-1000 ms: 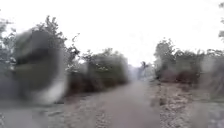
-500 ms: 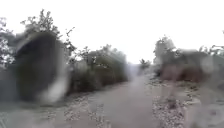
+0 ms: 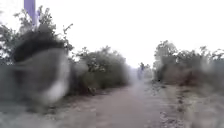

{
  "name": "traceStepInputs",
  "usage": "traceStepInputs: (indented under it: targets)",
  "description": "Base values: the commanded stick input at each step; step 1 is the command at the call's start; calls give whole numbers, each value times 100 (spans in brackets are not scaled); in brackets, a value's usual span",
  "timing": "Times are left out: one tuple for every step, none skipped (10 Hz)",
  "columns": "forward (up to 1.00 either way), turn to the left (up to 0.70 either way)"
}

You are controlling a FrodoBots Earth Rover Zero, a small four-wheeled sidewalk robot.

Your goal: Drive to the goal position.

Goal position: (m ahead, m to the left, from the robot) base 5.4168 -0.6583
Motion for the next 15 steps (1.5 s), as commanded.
traceStepInputs:
  targets:
    - [70,-10]
    - [70,-14]
    - [70,-8]
    - [70,-1]
    - [70,0]
    - [70,0]
    - [70,0]
    - [70,-2]
    - [70,-9]
    - [70,-14]
    - [70,-14]
    - [70,-13]
    - [70,-1]
    - [70,0]
    - [70,0]
